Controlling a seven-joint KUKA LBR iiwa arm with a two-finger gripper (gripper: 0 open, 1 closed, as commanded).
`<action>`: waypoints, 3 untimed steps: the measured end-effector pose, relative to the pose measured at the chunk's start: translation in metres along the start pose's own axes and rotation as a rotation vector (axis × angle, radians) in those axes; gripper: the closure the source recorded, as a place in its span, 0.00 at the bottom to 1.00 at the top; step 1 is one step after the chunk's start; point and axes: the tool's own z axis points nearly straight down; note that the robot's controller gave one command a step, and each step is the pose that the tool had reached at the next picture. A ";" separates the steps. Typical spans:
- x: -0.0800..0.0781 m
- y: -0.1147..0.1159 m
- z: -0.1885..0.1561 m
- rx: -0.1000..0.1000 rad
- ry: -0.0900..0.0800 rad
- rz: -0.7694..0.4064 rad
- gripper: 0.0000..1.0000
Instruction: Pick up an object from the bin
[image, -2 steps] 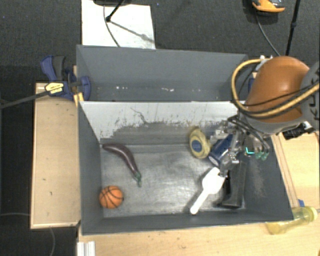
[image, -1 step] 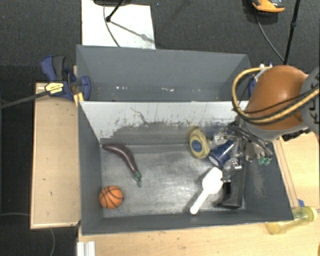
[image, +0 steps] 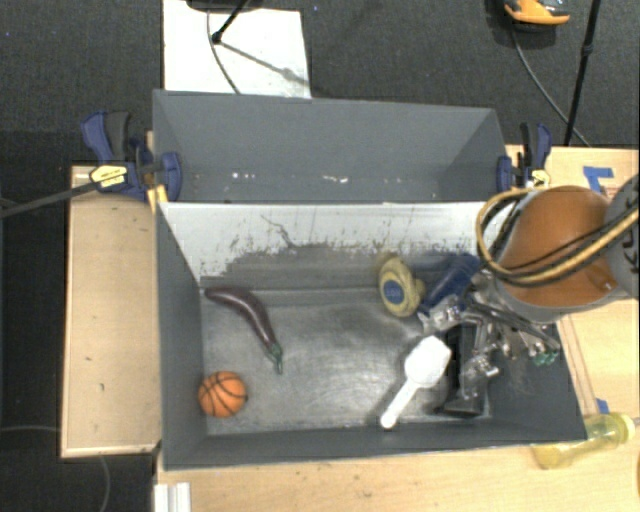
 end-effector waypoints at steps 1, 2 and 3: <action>0.005 0.000 0.025 -0.013 0.014 -0.085 1.00; -0.001 -0.004 0.025 0.004 -0.019 -0.087 0.00; -0.001 -0.004 0.025 0.004 -0.018 -0.087 0.00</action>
Offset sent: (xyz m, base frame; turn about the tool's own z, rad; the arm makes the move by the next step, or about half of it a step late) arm 0.0000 0.0000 0.0000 0.0000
